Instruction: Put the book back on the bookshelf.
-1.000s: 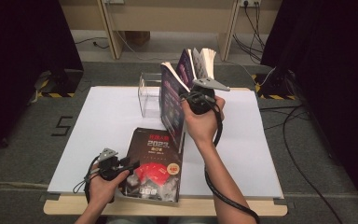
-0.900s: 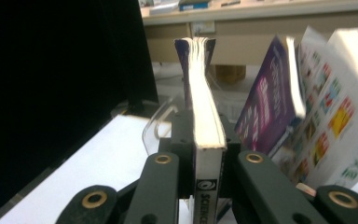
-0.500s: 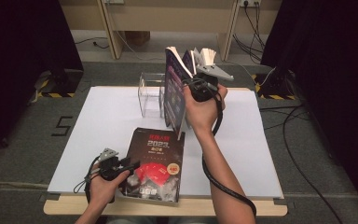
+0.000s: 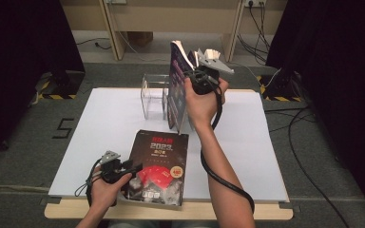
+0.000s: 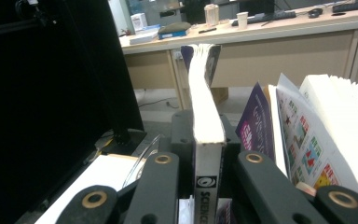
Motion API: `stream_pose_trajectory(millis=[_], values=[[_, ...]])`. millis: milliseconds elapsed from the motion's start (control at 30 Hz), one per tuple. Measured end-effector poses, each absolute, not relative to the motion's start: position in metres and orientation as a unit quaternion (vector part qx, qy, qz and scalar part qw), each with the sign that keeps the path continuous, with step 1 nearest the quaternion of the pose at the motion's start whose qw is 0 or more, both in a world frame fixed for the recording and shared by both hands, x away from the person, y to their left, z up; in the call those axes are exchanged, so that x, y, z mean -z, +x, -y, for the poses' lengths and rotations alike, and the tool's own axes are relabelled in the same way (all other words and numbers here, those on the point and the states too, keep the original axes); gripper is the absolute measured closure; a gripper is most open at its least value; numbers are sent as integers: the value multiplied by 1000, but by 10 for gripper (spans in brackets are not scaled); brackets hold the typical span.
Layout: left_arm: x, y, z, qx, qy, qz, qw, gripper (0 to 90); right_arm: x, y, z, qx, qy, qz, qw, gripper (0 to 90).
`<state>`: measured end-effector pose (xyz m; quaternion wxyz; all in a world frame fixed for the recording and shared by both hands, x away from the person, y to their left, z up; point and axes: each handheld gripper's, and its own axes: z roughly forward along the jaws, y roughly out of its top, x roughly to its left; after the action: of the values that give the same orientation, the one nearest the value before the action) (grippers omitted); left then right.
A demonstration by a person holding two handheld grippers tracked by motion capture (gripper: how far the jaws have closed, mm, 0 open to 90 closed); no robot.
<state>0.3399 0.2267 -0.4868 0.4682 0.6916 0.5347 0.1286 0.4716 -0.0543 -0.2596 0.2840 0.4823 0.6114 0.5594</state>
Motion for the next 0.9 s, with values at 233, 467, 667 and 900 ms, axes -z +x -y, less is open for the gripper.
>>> stream_pose_trajectory(millis=[233, 467, 667, 900], values=[[486, 340, -227, -129, 692, -534, 468, 473, 258, 486, 54, -562, 491, -598, 292, 832], [487, 341, -228, -128, 693, -534, 467, 473, 257, 497, 53, -563, 498, -591, 295, 832], [487, 341, -228, -128, 693, -534, 467, 473, 259, 505, 52, -563, 503, -583, 300, 832], [487, 341, -228, -128, 693, -535, 467, 473, 260, 513, 52, -563, 510, -575, 304, 832]])
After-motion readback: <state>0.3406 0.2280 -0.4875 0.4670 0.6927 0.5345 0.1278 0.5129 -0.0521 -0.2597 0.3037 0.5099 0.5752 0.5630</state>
